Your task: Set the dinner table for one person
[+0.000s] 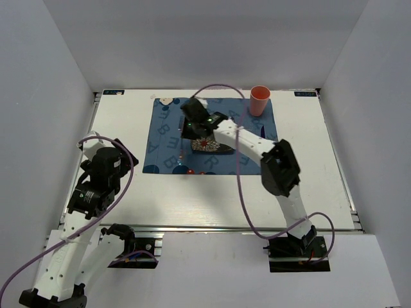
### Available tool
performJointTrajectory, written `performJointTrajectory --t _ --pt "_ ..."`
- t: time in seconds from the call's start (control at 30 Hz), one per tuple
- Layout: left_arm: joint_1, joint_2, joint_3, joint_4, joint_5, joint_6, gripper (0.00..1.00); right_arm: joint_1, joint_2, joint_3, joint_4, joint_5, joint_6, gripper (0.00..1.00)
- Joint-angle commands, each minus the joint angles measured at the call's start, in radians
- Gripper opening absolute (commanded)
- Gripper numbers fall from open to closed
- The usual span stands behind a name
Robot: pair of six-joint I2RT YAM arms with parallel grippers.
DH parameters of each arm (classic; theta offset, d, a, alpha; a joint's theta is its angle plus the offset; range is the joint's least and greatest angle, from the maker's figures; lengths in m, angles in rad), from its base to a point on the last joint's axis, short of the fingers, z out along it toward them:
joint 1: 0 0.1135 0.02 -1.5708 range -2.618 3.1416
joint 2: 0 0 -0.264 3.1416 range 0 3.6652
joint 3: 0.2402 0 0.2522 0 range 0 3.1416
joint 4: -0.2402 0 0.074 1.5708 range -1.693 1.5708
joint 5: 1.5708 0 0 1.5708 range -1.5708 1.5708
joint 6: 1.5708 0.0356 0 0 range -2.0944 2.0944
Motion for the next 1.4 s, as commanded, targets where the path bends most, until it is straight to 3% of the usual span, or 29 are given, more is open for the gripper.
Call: performJointTrajectory --t 0.0,0.13,0.23,0.57,1.37 --pt "0.004 0.018 0.016 -0.021 -0.032 -0.016 0.98 0.05 0.127 0.187 0.025 -0.042 0.113 0.0" --pt "0.004 0.02 0.016 -0.029 -0.043 -0.026 0.98 0.072 0.287 0.352 0.014 -0.078 0.138 0.0" --pt "0.004 0.001 0.005 -0.007 -0.019 -0.01 0.98 0.078 0.33 0.34 0.108 -0.084 0.148 0.0" --pt "0.004 0.037 0.01 0.005 0.011 0.012 0.98 0.06 0.44 0.432 0.117 -0.085 0.182 0.0" --pt "0.004 0.025 0.004 0.017 0.04 0.032 0.98 0.038 0.52 0.464 0.166 -0.131 0.201 0.0"
